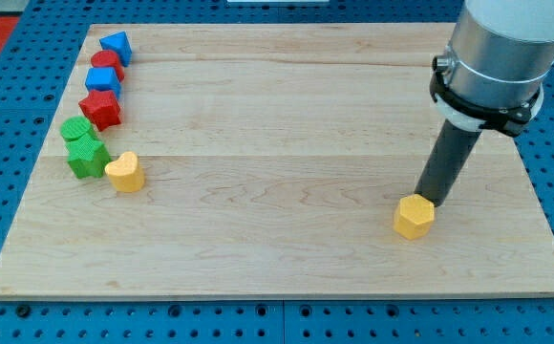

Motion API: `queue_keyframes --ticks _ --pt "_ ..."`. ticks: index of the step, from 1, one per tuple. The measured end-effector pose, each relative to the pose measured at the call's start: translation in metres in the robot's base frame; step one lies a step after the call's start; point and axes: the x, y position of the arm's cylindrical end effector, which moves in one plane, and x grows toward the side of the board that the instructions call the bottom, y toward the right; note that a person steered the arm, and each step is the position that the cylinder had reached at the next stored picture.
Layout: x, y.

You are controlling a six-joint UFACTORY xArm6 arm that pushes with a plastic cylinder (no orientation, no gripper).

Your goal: Push the yellow hexagon towards the bottom right

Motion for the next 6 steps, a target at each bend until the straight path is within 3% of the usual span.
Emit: queue_keyframes --ticks 2,6 --pt "-0.029 -0.026" --pt "0.011 -0.038"
